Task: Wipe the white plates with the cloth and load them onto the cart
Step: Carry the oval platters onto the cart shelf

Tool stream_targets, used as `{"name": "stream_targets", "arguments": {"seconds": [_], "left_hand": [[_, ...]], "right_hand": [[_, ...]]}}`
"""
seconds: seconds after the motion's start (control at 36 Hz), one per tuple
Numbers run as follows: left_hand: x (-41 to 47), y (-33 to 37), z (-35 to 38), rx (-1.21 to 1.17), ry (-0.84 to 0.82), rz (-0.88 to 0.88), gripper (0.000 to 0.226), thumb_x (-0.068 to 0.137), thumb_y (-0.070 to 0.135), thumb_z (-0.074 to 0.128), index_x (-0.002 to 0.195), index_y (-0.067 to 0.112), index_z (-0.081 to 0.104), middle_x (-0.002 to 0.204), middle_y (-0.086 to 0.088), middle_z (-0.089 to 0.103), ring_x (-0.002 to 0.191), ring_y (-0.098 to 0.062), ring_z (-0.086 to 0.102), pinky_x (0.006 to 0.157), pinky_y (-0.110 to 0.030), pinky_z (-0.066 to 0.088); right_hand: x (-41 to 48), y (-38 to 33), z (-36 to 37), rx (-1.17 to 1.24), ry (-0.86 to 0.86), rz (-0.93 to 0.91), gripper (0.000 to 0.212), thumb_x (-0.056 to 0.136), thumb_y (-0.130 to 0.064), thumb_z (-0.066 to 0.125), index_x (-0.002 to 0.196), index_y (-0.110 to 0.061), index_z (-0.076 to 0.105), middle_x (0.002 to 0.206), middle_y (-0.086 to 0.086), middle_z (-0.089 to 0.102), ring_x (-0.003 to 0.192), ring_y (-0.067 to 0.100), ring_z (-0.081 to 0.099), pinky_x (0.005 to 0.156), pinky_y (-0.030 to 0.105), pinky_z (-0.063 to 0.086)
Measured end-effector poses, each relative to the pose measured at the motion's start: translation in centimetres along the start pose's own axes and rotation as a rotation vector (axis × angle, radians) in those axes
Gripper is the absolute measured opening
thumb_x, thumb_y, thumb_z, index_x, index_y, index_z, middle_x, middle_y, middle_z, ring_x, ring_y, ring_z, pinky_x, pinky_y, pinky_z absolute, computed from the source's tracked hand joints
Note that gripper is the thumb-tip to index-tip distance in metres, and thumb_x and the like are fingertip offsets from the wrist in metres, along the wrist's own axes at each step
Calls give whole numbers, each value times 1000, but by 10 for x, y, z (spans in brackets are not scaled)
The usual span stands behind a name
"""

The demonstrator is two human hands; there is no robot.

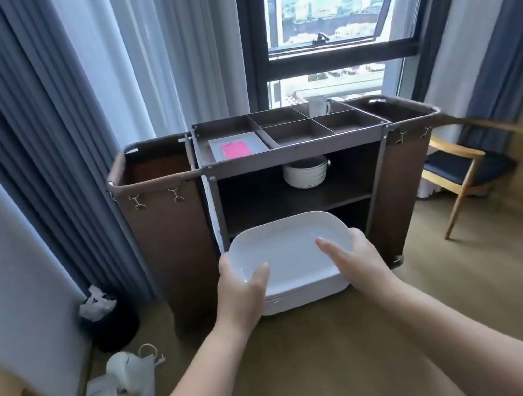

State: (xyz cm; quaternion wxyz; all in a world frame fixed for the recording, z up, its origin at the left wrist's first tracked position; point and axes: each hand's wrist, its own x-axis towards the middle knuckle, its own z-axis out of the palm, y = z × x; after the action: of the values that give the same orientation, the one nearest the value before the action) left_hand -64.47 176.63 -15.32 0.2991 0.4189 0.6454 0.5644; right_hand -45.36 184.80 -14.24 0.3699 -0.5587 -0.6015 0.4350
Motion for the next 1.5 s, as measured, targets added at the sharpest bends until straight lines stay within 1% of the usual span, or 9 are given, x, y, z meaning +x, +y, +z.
{"name": "stream_targets", "arguments": {"seconds": [0.11,0.25,0.33,0.5,0.69,0.83,1.08,1.25,1.5], "left_hand": [[37,-9,6,-17,-62,6,42,88,15,63,127,16,47,114,8,60,106,-5,59,83,-20,47],[80,-20,19,3,-123,14,43,88,18,63,127,20,47,107,21,54,92,16,55,68,-6,44],[105,-23,32,7,-148,-5,49,84,26,62,128,20,45,109,19,54,98,6,57,73,-12,44],[163,-40,75,33,-148,-25,51,81,29,60,129,19,47,108,21,52,96,11,55,67,-5,44],[229,-71,133,58,-67,-116,46,86,19,60,130,18,44,110,17,53,98,2,57,66,-2,44],[263,-94,161,14,-16,-198,48,84,25,61,129,31,44,106,32,52,102,12,54,74,-11,44],[364,-153,167,76,40,-257,48,88,23,62,131,27,41,111,14,60,104,-5,58,76,-14,43],[424,-208,170,147,63,-282,55,88,22,63,136,22,37,102,18,57,91,2,56,60,0,41],[473,-261,173,163,59,-351,52,88,23,63,135,19,40,98,17,57,86,1,57,55,-6,45]], "right_hand": [[29,7,9,-15,55,22,55,77,-57,67,116,-21,52,100,-11,62,91,5,60,71,25,48],[67,20,15,3,78,34,57,76,-58,66,117,-19,56,103,-6,65,95,11,63,82,33,52],[91,29,16,16,75,61,55,77,-58,68,115,-19,58,103,-5,67,96,12,64,87,38,53],[159,53,11,19,99,73,48,81,-49,69,114,-18,54,99,-12,59,90,2,59,67,20,43],[264,84,5,1,-46,85,49,81,-52,67,117,-24,49,103,-14,58,95,2,57,71,22,45],[326,101,8,-30,-196,71,53,80,-50,63,124,-23,53,112,-7,63,103,10,61,89,38,52],[425,125,63,-37,-219,95,41,85,-42,65,118,-27,45,103,-17,57,92,-3,56,68,16,43],[482,157,111,11,-196,150,32,85,-35,67,110,-24,50,99,-9,62,90,6,61,72,24,47],[534,193,149,-27,-232,175,38,83,-39,69,111,-24,46,97,-12,59,90,5,59,71,20,45]]}}
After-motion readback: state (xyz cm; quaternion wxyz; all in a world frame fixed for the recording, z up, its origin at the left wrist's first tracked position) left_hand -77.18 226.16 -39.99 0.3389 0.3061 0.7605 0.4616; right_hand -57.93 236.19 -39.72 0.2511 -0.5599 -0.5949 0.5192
